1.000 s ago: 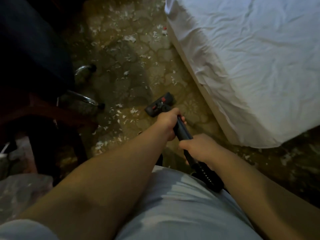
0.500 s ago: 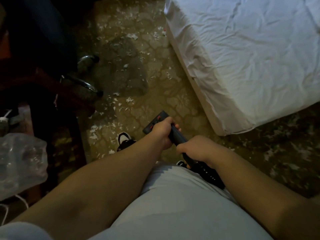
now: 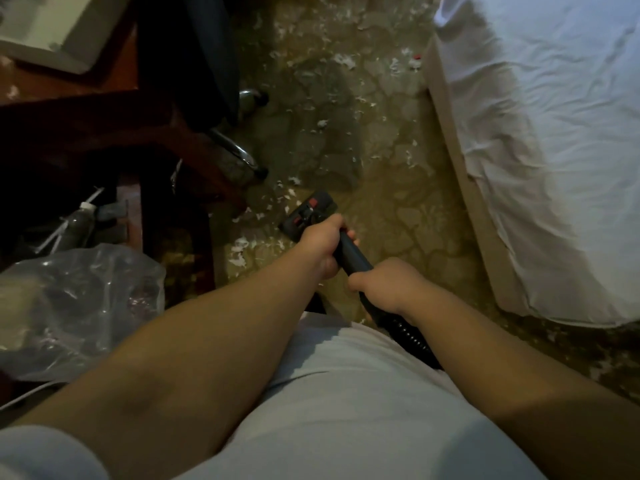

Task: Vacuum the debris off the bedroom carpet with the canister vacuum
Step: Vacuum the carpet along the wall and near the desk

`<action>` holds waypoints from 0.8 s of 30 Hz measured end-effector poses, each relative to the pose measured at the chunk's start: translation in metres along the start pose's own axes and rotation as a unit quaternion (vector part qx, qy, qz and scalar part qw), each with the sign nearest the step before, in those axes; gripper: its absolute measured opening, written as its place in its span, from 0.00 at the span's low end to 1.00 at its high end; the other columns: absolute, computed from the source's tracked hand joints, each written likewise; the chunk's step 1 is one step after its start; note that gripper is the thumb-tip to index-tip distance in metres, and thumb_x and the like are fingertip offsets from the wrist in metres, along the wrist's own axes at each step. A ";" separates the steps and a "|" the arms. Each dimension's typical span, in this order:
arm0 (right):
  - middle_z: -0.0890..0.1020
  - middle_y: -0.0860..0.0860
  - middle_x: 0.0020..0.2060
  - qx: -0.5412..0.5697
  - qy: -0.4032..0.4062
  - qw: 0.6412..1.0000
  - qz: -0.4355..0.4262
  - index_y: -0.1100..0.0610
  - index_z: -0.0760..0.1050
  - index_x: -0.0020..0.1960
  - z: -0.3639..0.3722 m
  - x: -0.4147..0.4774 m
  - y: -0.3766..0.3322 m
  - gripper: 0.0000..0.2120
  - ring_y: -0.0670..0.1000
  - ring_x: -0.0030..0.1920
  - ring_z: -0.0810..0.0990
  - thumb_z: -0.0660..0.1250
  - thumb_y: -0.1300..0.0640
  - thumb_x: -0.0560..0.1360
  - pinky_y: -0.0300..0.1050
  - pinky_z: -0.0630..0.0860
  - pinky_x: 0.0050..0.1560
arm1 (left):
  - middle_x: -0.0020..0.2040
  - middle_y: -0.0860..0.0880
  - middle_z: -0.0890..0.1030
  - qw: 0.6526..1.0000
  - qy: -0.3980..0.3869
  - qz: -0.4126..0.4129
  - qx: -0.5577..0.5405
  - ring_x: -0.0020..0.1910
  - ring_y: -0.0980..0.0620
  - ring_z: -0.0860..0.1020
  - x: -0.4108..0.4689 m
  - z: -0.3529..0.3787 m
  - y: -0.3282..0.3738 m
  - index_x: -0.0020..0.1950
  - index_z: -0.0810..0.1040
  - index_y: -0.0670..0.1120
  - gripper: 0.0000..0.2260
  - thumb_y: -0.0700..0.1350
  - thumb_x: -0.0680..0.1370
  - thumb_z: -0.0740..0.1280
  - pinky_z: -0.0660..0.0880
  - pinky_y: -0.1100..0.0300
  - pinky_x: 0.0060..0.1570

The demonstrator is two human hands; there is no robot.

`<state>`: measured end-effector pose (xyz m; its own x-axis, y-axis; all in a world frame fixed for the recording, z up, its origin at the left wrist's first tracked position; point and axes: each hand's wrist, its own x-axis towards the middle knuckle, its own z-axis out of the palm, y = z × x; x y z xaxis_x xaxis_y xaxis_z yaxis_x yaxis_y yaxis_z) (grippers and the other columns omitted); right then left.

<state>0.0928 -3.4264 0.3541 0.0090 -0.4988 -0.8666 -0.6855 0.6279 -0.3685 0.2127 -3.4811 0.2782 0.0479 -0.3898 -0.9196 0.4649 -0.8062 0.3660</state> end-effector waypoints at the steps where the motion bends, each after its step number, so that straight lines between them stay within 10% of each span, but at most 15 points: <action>1: 0.85 0.58 0.43 0.002 0.000 1.000 0.002 0.57 0.79 0.48 0.005 0.007 -0.017 0.17 0.60 0.44 0.85 0.74 0.45 0.68 0.54 0.83 0.47 | 0.29 0.48 0.76 1.000 0.002 0.000 0.001 0.31 0.51 0.76 0.007 -0.007 0.015 0.43 0.77 0.42 0.05 0.40 0.78 0.66 0.78 0.57 0.37; 12: 0.86 0.61 0.45 0.029 -0.010 1.000 -0.007 0.58 0.80 0.48 0.030 0.062 -0.140 0.20 0.64 0.45 0.87 0.72 0.43 0.65 0.66 0.85 0.52 | 0.35 0.47 0.78 0.998 0.046 0.019 0.042 0.35 0.51 0.78 0.047 -0.055 0.135 0.45 0.79 0.41 0.02 0.39 0.76 0.68 0.80 0.55 0.45; 24: 0.82 0.55 0.41 0.052 -0.013 0.999 0.002 0.58 0.78 0.49 0.008 0.066 -0.112 0.15 0.55 0.39 0.82 0.73 0.46 0.74 0.44 0.75 0.37 | 0.34 0.47 0.77 0.996 0.047 0.005 0.080 0.33 0.52 0.76 0.046 -0.021 0.125 0.47 0.77 0.41 0.02 0.39 0.77 0.67 0.79 0.56 0.45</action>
<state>0.1765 -3.5247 0.3357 0.0263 -0.4807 -0.8765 -0.6064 0.6893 -0.3963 0.2917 -3.5902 0.2783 0.1367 -0.3604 -0.9227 0.3178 -0.8663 0.3855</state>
